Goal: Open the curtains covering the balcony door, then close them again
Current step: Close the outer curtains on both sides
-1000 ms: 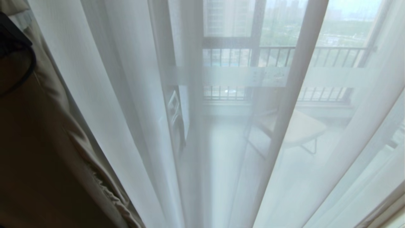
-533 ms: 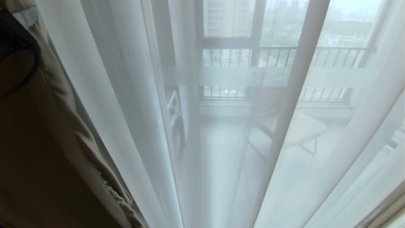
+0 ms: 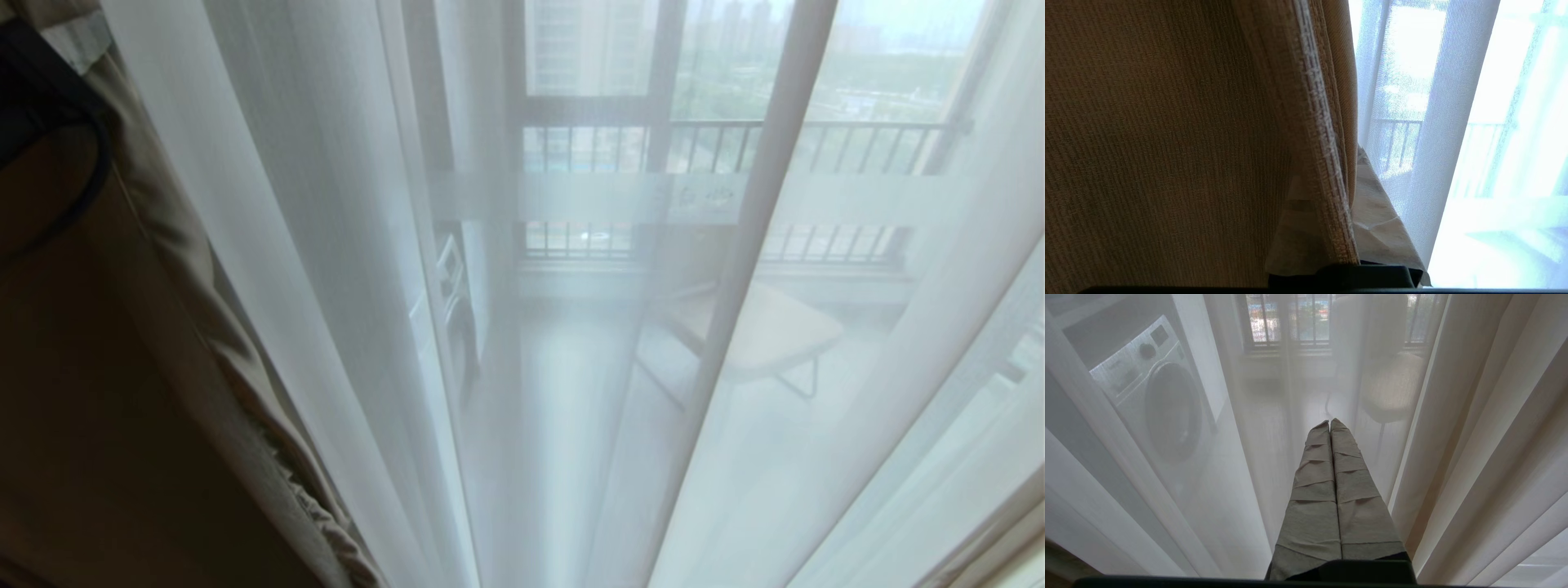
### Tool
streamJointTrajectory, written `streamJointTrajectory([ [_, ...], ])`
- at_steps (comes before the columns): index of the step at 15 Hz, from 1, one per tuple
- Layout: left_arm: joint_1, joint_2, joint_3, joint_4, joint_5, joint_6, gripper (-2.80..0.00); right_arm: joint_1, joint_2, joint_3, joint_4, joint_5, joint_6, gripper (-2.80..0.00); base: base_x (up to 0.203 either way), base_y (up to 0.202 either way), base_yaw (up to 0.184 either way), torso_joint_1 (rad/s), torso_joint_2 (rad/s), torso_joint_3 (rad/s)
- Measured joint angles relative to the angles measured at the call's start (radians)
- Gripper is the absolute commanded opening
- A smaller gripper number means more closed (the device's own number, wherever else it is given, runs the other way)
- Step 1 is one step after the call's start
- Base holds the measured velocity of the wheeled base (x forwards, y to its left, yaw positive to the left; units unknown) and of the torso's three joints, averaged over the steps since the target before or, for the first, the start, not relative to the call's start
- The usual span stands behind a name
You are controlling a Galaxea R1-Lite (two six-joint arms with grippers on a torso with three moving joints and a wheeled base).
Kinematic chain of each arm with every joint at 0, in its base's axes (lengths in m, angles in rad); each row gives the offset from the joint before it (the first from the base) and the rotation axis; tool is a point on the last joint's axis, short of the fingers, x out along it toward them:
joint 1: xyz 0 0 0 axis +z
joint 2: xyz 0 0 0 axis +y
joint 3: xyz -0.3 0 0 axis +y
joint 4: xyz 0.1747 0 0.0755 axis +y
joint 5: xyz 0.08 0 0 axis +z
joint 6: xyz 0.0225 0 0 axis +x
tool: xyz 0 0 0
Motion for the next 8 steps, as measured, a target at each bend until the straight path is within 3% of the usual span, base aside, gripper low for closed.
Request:
streamJointTrajectory([
  [8, -0.054, -0.004, 0.008, 0.002, 0.001, 0.001, -2.8, 0.0, 0.0, 0.0, 0.0, 0.0, 0.0, -2.8, 0.0, 0.0, 0.0, 0.0, 0.0, 0.0],
])
